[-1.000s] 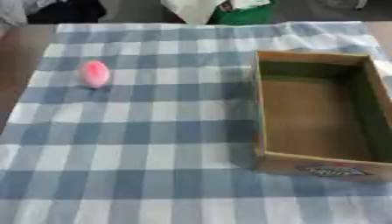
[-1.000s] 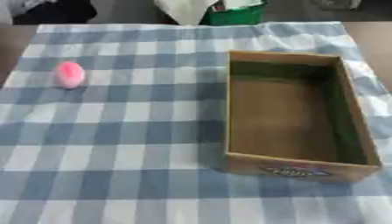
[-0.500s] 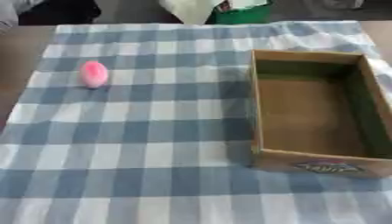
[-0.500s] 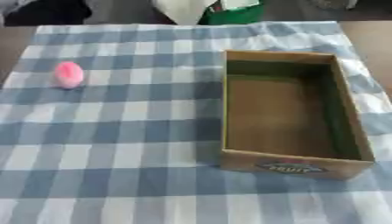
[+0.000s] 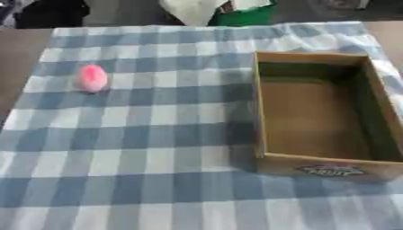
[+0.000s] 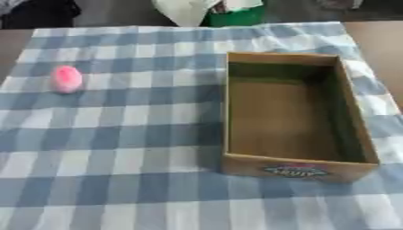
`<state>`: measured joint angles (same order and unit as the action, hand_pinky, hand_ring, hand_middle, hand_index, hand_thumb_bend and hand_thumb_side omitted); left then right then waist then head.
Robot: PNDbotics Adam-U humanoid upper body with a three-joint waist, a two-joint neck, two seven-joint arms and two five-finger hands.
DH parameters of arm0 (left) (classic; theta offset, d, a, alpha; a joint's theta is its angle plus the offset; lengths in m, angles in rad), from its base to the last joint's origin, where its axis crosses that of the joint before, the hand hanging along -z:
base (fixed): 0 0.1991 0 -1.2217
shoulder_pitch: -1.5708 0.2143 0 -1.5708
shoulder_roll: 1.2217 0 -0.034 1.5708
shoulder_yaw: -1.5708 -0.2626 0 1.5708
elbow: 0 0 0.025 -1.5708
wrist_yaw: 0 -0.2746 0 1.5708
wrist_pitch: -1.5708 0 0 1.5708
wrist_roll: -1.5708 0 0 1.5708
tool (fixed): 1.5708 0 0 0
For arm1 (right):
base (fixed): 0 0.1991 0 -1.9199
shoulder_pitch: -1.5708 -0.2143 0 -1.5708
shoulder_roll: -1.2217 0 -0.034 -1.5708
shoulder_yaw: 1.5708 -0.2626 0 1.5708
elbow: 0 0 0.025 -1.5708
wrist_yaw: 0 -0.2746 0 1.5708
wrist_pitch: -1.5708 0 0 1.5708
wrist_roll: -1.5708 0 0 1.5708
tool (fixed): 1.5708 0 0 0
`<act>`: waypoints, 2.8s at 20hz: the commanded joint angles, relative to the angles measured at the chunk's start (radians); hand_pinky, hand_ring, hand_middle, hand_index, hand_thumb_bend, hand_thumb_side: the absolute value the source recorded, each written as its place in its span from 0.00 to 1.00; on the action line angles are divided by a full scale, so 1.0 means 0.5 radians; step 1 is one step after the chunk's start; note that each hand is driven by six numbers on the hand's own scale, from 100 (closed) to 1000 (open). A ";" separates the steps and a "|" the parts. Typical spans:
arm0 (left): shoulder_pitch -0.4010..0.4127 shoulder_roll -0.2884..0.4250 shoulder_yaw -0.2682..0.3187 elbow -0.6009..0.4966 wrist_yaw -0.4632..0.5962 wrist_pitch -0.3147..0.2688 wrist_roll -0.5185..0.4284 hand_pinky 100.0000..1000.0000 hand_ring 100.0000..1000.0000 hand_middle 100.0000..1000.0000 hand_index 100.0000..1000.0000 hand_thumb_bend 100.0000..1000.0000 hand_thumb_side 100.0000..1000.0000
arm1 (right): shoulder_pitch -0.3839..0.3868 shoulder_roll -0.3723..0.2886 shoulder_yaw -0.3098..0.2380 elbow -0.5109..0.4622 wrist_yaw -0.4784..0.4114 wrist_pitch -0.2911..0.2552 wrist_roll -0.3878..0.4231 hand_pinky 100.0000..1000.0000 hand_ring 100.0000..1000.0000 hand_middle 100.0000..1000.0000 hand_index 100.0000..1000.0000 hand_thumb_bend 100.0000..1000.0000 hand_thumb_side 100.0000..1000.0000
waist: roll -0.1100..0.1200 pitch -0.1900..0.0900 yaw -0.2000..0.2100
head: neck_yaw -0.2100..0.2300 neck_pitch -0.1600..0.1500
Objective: Pick up objects on the table and place them in the box.
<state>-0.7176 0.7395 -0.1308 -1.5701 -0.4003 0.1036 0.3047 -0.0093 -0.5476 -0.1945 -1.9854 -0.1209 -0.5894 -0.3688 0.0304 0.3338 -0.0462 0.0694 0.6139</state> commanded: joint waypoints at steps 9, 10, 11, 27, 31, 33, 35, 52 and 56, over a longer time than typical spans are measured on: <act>-0.301 -0.174 -0.375 0.526 -0.342 0.204 -0.336 0.45 0.68 0.70 0.98 1.00 0.81 | -0.023 -0.074 0.002 -0.029 -0.048 0.004 0.042 0.75 0.79 0.74 0.91 0.00 1.00 | 0.003 -0.040 -0.017 | 0.036 -0.025; -0.311 -0.196 -0.395 0.572 -0.370 0.186 -0.364 0.46 0.70 0.72 1.00 1.00 0.77 | -0.024 -0.075 0.002 -0.029 -0.051 0.004 0.044 0.75 0.79 0.73 0.91 0.00 1.00 | 0.003 -0.039 -0.019 | 0.040 -0.025; -0.322 -0.212 -0.410 0.618 -0.399 0.171 -0.393 0.46 0.71 0.72 1.00 1.00 0.76 | -0.024 -0.075 0.003 -0.029 -0.052 0.005 0.046 0.75 0.79 0.73 0.91 0.00 1.00 | 0.004 -0.038 -0.022 | 0.043 -0.025; -0.652 -0.323 0.129 1.382 -1.258 -0.150 -1.358 0.48 0.77 0.83 1.00 0.50 0.54 | -0.001 -0.053 0.001 -0.029 -0.054 0.028 0.061 0.75 0.79 0.73 0.91 0.00 1.00 | 0.004 -0.042 0.008 | 0.023 -0.011; -0.679 -0.344 0.389 1.296 -1.509 -0.333 -1.821 0.49 0.78 0.83 1.00 0.60 0.56 | 0.006 -0.048 -0.002 -0.029 -0.048 0.027 0.055 0.75 0.79 0.73 0.91 0.00 1.00 | -0.002 -0.040 0.018 | 0.014 -0.009; -0.676 -0.342 0.423 1.283 -1.502 -0.364 -1.918 0.49 0.77 0.83 1.00 0.66 0.56 | 0.007 -0.045 -0.002 -0.029 -0.045 0.028 0.054 0.75 0.79 0.73 0.91 0.00 1.00 | -0.003 -0.038 0.020 | 0.011 -0.008; -0.670 -0.337 0.437 1.281 -1.476 -0.375 -1.974 0.49 0.77 0.81 1.00 0.68 0.55 | 0.007 -0.042 -0.001 -0.029 -0.044 0.030 0.052 0.75 0.79 0.73 0.91 0.00 1.00 | -0.003 -0.035 0.022 | 0.009 -0.009; -0.645 -0.375 0.439 1.405 -1.591 -0.280 -1.861 0.34 0.65 0.67 0.85 0.42 0.50 | -0.007 -0.022 -0.001 -0.029 -0.042 0.038 0.056 0.76 0.79 0.73 0.91 0.00 1.00 | -0.004 -0.007 0.002 | 0.011 -0.015; -0.643 -0.383 0.436 1.418 -1.573 -0.305 -1.863 0.31 0.62 0.64 0.82 0.05 0.35 | -0.007 -0.015 -0.004 -0.029 -0.042 0.036 0.052 0.76 0.80 0.73 0.91 0.00 1.00 | -0.004 -0.001 0.001 | 0.010 -0.010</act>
<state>-1.0266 0.5271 0.0826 -0.8550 -1.1875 -0.0452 -0.6297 -0.0086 -0.5405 -0.1848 -1.9854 -0.1423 -0.5731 -0.3410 0.0305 0.3508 -0.0450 0.0754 0.6132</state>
